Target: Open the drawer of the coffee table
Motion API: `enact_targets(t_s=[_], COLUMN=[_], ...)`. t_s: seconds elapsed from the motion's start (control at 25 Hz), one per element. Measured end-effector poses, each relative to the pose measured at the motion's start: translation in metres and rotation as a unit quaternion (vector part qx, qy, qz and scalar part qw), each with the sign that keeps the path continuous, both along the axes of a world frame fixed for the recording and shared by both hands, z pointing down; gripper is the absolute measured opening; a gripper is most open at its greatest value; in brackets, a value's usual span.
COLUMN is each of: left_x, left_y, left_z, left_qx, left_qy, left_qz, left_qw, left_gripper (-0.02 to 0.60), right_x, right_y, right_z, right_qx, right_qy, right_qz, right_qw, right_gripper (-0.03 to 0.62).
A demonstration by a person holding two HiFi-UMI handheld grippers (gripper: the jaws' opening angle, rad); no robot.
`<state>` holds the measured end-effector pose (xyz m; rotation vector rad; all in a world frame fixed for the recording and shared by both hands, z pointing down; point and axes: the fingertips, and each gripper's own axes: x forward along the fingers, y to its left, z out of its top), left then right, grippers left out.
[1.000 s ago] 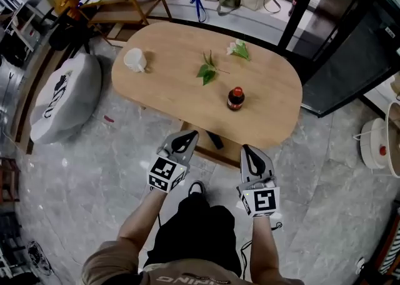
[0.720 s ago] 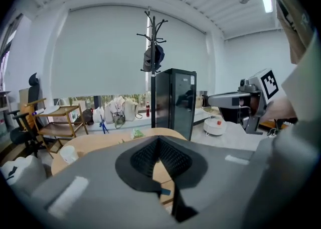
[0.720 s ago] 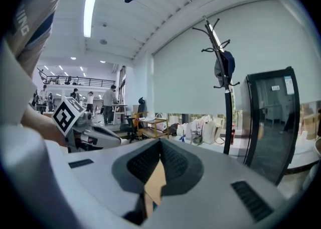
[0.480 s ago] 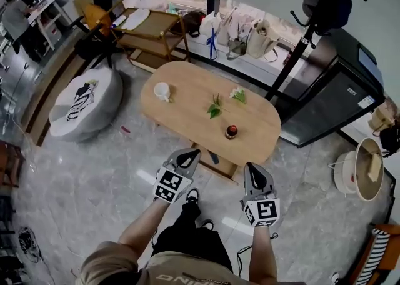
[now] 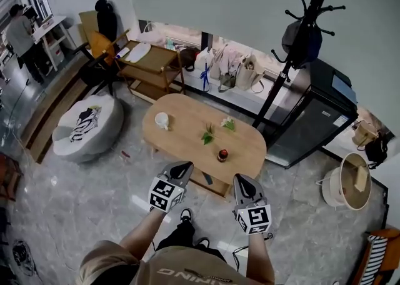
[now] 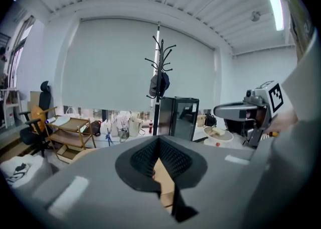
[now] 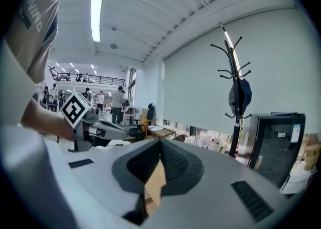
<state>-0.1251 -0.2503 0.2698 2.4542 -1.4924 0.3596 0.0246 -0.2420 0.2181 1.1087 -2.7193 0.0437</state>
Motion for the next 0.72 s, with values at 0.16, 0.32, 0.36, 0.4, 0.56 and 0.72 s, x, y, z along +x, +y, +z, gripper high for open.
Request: enact_targets(t_s=[0.16, 0.32, 0.36, 0.4, 0.56, 0.72], left_x=[-0.002, -0.011, -0.014, -0.018, -0.024, -0.028], left_y=[-0.010, -0.029, -0.033, -0.036, -0.056, -0.068], left_z=[-0.027, -0.050, -0.051, -0.052, -0.058, -0.058], left_qx=[0.006, 0.041, 0.046, 0.046, 0.049, 0.047], left_qy=[0.024, 0.025, 0.024, 0.026, 0.033, 0.035], left_qz=[0.009, 0.013, 0.013, 0.015, 0.041, 0.062], left_qw=[0.9997, 0.9987, 0.9986, 0.9985, 0.9974, 0.9964], left_gripper=[0.006, 0.006, 0.006, 0.006, 0.006, 0.006], right_x=[-0.011, -0.019, -0.021, -0.022, -0.024, -0.020], right_y=[-0.007, -0.020, -0.022, -0.025, -0.049, -0.069], right_z=[-0.031, -0.048, -0.049, -0.049, -0.054, -0.058], right_qx=[0.019, 0.029, 0.029, 0.029, 0.036, 0.044], right_qy=[0.004, -0.012, -0.014, -0.016, -0.014, -0.007], right_qz=[0.020, 0.054, 0.063, 0.072, 0.103, 0.117], right_qw=[1.000, 0.998, 0.997, 0.997, 0.994, 0.992], right_gripper=[0.005, 0.005, 0.005, 0.005, 0.005, 0.005])
